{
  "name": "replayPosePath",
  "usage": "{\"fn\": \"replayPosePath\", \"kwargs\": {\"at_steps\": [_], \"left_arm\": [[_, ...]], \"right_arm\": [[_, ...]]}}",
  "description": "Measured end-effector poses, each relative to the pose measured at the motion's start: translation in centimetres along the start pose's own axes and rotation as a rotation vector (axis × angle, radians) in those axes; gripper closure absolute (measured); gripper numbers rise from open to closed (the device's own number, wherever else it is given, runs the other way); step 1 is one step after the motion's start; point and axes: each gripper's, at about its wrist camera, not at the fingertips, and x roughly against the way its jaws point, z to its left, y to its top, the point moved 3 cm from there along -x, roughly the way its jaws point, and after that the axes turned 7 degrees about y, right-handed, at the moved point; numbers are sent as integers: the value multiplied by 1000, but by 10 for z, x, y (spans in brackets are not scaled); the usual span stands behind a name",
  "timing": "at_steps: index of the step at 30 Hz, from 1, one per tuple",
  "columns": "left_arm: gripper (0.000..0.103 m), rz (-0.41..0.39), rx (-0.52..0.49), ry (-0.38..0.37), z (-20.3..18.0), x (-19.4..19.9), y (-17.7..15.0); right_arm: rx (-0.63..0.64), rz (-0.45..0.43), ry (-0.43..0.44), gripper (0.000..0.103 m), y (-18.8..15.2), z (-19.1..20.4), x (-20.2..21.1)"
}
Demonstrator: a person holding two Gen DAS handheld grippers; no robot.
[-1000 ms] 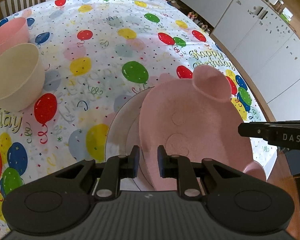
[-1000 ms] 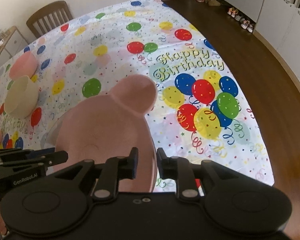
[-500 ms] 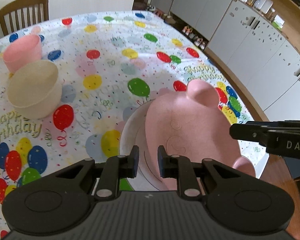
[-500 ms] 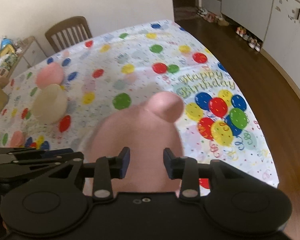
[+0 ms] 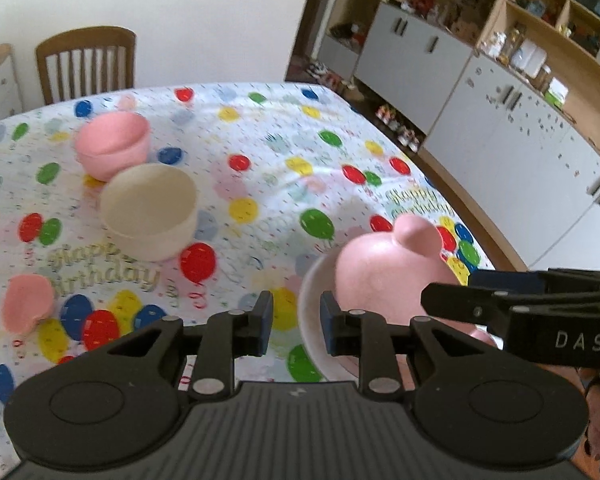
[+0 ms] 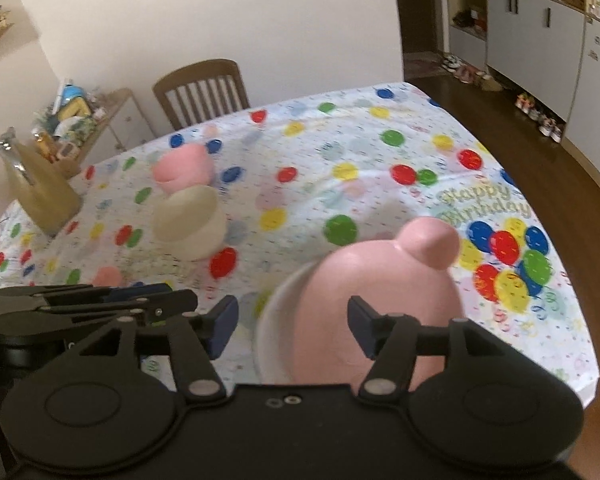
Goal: Organize plates and bowls
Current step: 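Lower the pink bear plate onto the white plates and open both grippers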
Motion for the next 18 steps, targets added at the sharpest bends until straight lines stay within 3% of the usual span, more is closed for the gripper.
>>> {"fn": "replayPosePath", "kwargs": {"at_steps": [3, 8, 11, 12, 18], "left_arm": [[79, -18, 22, 19, 12, 10, 2], [78, -55, 62, 37, 33, 27, 4], [61, -82, 83, 55, 47, 38, 5], [49, -97, 91, 64, 52, 43, 5], [45, -150, 113, 108, 74, 61, 8]], "right_arm": [[21, -20, 30, 38, 1, 16, -1], [39, -49, 65, 27, 6, 39, -5], [52, -57, 80, 22, 9, 51, -9], [59, -61, 86, 21, 10, 55, -10], [97, -79, 115, 15, 19, 79, -16]]}}
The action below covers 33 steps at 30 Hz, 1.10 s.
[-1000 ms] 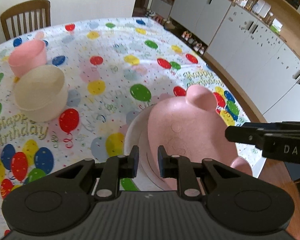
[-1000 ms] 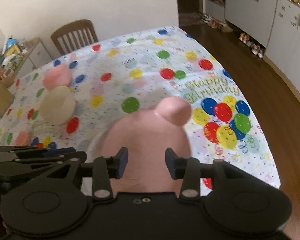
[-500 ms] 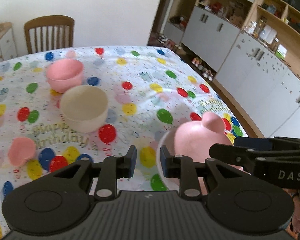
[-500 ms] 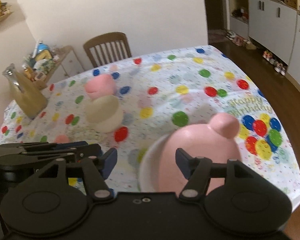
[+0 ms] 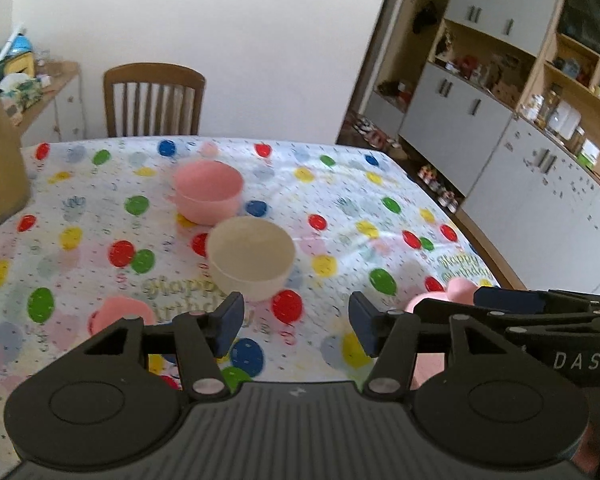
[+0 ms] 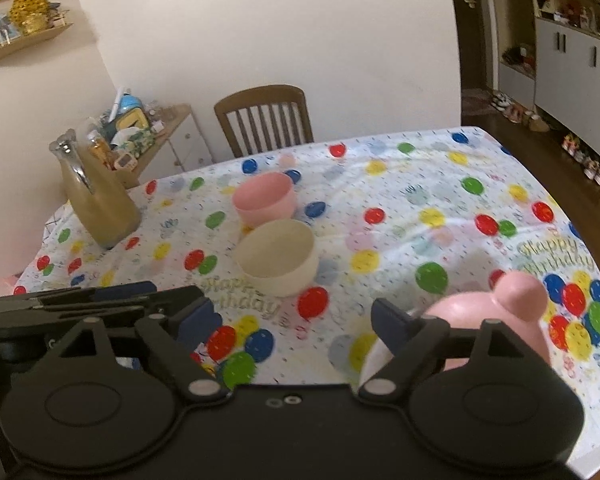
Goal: Organize plates and bowls
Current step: 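Lower the pink bear plate onto the white plates and open both grippers, then move both grippers to the rim of the cream bowl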
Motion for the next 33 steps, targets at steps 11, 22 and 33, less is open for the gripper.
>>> {"fn": "replayPosePath", "kwargs": {"at_steps": [11, 22, 33], "left_arm": [[23, -47, 26, 100, 32, -14, 14], [22, 25, 90, 194, 46, -81, 34], [22, 135, 144, 242, 54, -152, 39]], "right_arm": [[59, -24, 30, 0, 26, 14, -32], [23, 69, 26, 0, 56, -17, -103], [-14, 193, 18, 4, 66, -51, -173]]}}
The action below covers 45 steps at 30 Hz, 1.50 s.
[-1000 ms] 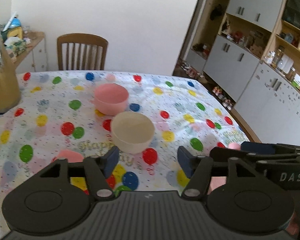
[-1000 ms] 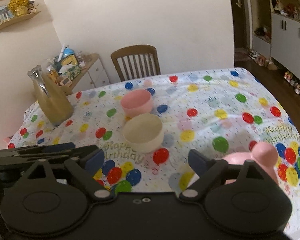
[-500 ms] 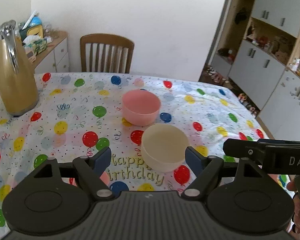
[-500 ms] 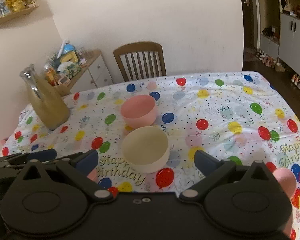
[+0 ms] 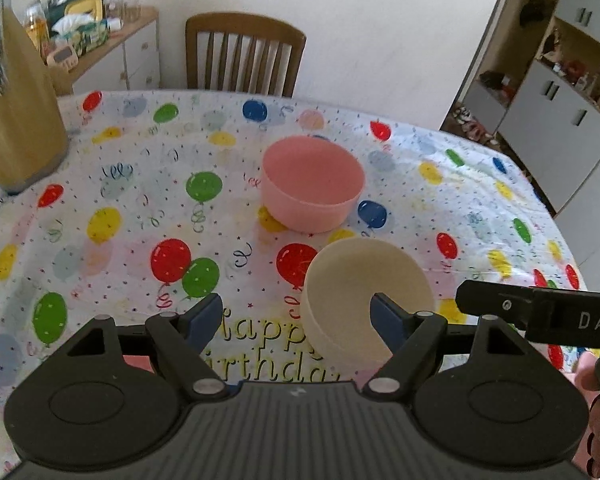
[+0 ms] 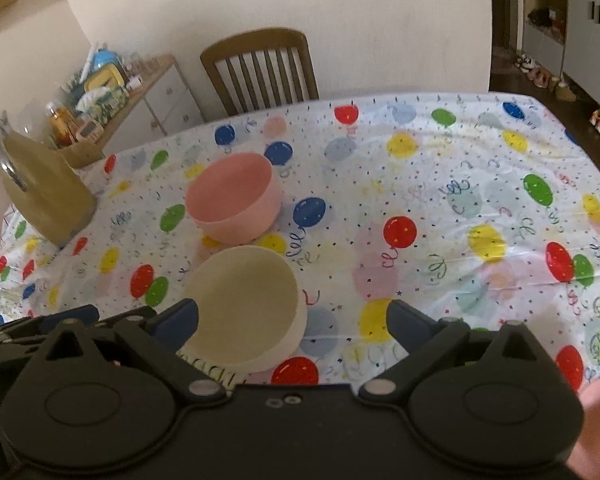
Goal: Organize plates and bowls
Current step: 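Move both grippers to the rim of the cream bowl, then close both grippers on the rim of the cream bowl, then lift the cream bowl with both grippers and carry it toward the plate stack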
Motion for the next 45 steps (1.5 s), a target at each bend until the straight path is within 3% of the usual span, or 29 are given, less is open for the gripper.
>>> {"fn": "replayPosePath", "kwargs": {"at_steps": [12, 19, 20, 22, 24, 27, 29, 37, 45], "left_arm": [[22, 78, 21, 33, -7, -49, 7], [24, 92, 28, 45, -11, -62, 7], [26, 99, 34, 44, -12, -64, 7], [41, 110, 48, 27, -13, -67, 7], [48, 117, 60, 16, -14, -68, 7], [66, 112, 58, 5, -18, -67, 6], [71, 116, 65, -2, -19, -67, 5], [88, 103, 69, 5, -19, -60, 5], [88, 99, 75, -6, -15, -46, -1]], "right_arm": [[-26, 97, 28, 28, 10, -14, -47], [-11, 132, 49, 53, 10, -15, -61], [-10, 136, 51, 59, 9, -15, -62], [-8, 147, 57, 71, 10, -15, -65], [-1, 154, 52, 74, 9, -14, -67], [14, 158, 43, 84, 8, -12, -68], [15, 161, 35, 90, 7, -13, -68], [27, 171, -6, 97, 4, -11, -68], [37, 176, -33, 97, -4, -3, -59]]}}
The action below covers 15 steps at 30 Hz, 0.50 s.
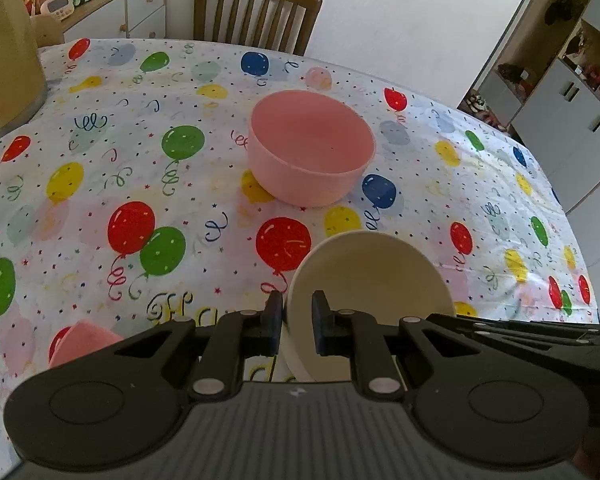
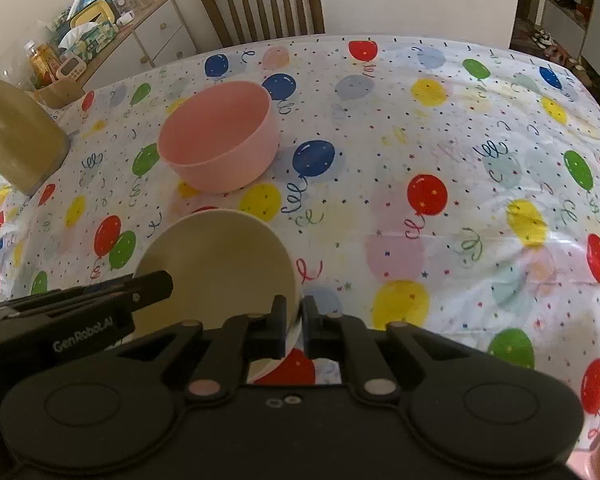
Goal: Organize plates and bowls
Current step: 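Lift the cream bowl with both grippers and carry it toward the plate stack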
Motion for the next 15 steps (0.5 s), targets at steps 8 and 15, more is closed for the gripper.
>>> {"fn": "replayPosePath", "kwargs": {"at_steps": [8, 15], "left_arm": [[88, -5, -15, -9, 5, 26, -15], [88, -13, -34, -14, 15, 53, -33]], "right_arm": [[-11, -15, -6, 97, -17, 12, 22], [-16, -26, -5, 97, -39, 28, 41]]}}
